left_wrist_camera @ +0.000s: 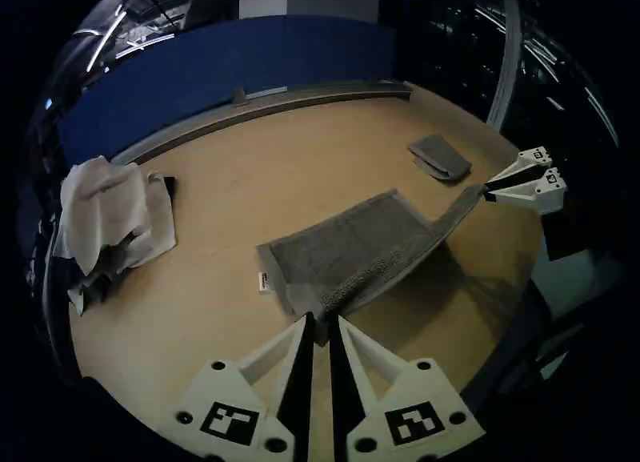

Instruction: Fold towel

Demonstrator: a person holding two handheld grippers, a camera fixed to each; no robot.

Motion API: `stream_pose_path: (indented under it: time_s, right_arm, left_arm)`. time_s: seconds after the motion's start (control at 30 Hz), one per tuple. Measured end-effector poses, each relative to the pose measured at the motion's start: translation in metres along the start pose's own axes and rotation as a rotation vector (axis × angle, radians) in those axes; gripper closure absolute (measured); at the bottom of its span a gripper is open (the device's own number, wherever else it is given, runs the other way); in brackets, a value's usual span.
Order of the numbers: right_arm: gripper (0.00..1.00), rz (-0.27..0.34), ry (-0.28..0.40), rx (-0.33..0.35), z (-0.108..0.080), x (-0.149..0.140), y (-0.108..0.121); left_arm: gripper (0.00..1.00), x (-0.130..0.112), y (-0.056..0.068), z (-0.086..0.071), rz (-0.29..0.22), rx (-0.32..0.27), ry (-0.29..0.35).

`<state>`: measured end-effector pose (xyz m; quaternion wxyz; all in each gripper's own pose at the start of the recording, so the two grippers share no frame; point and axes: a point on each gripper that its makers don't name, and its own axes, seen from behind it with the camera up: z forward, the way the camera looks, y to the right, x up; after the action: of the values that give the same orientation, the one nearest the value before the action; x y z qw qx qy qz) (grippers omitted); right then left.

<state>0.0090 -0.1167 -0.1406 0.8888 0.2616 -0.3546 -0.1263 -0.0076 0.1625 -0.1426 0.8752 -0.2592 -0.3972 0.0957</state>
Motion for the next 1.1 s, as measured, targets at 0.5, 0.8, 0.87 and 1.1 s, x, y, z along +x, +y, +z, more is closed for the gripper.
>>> stream_pose_path:
  time_s: [0.5,0.8,0.87,1.1]
  right_arm:
    - [0.88,0.039,-0.016,-0.039,0.038,0.000,0.025]
    - [0.88,0.061,-0.026,-0.064,0.059,-0.002,0.040]
    - [0.88,0.068,-0.029,-0.067,0.064,-0.002,0.043]
    - [0.88,0.089,-0.040,-0.066,0.080,-0.006,0.047]
  left_arm:
    - [0.87,0.016,-0.013,0.027,-0.020,0.039,-0.037]
    - [0.87,0.019,-0.018,0.045,-0.026,0.048,-0.077]
    - [0.87,0.018,-0.019,0.048,-0.034,0.047,-0.088]
    - [0.85,0.011,-0.024,0.061,-0.052,0.050,-0.125]
